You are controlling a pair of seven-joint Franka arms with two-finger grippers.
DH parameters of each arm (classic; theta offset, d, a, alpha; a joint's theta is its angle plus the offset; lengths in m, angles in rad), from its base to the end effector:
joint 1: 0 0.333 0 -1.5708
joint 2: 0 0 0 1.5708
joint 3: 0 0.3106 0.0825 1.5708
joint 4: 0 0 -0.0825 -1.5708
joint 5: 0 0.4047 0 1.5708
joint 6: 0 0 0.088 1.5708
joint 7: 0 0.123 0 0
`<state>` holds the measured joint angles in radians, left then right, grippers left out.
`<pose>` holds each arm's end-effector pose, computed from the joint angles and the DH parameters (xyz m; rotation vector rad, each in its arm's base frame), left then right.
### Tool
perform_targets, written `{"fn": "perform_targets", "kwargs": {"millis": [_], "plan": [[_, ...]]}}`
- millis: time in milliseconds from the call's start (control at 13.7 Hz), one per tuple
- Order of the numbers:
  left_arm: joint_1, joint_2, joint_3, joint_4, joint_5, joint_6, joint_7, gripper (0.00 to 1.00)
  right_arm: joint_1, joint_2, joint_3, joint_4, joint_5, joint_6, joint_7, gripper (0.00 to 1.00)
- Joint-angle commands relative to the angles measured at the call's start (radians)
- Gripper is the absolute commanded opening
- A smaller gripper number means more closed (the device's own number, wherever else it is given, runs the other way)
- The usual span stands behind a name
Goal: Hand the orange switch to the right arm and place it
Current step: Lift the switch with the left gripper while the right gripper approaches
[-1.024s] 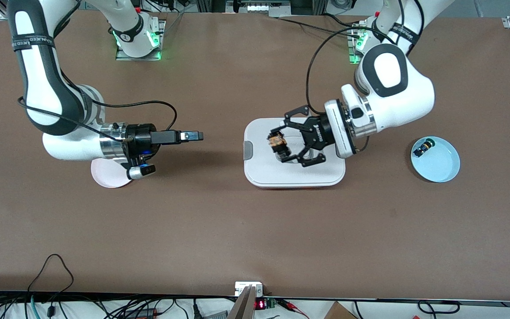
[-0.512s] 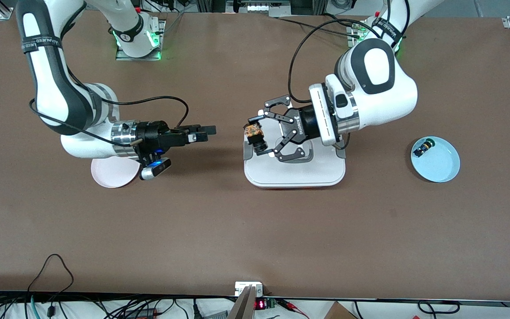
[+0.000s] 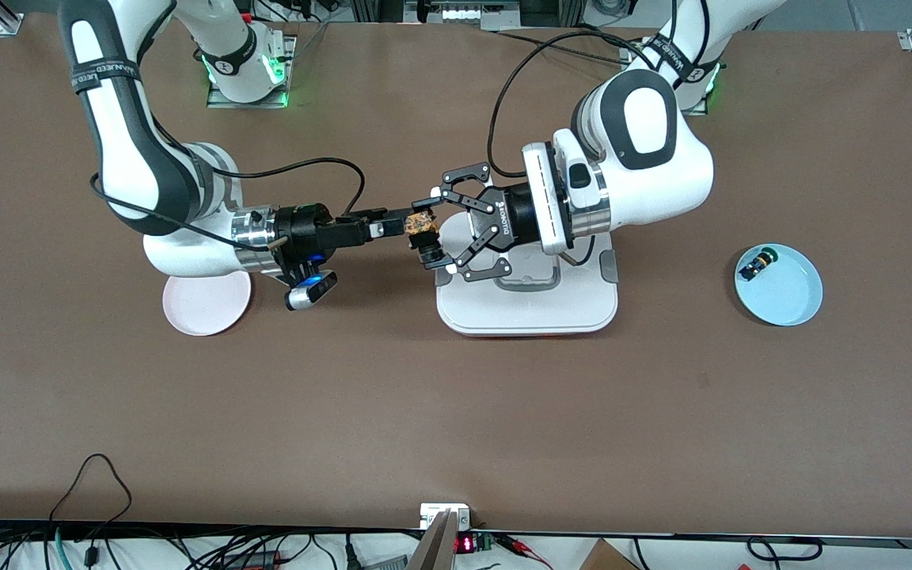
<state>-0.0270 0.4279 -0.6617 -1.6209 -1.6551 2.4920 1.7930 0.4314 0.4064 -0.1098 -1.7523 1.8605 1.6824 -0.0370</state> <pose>0.5990 -0.4141 0.4565 1.5493 -0.9121 1.1101 0.6100 0.3263 0.3973 -1.4132 0.3616 0.5347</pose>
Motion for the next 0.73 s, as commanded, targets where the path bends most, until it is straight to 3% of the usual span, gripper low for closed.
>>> {"fn": "perform_targets", "kwargs": {"millis": [0, 659], "plan": [[-0.013, 0.023, -0.001, 0.039, -0.034, 0.013, 0.026, 0.00, 0.001, -0.011, -0.002, 0.008, 0.051, -0.003, 0.016, 1.00], [-0.013, 0.034, -0.001, 0.055, -0.034, 0.013, 0.017, 0.00, 0.016, -0.001, -0.002, 0.037, 0.087, -0.006, 0.012, 0.99]]}}
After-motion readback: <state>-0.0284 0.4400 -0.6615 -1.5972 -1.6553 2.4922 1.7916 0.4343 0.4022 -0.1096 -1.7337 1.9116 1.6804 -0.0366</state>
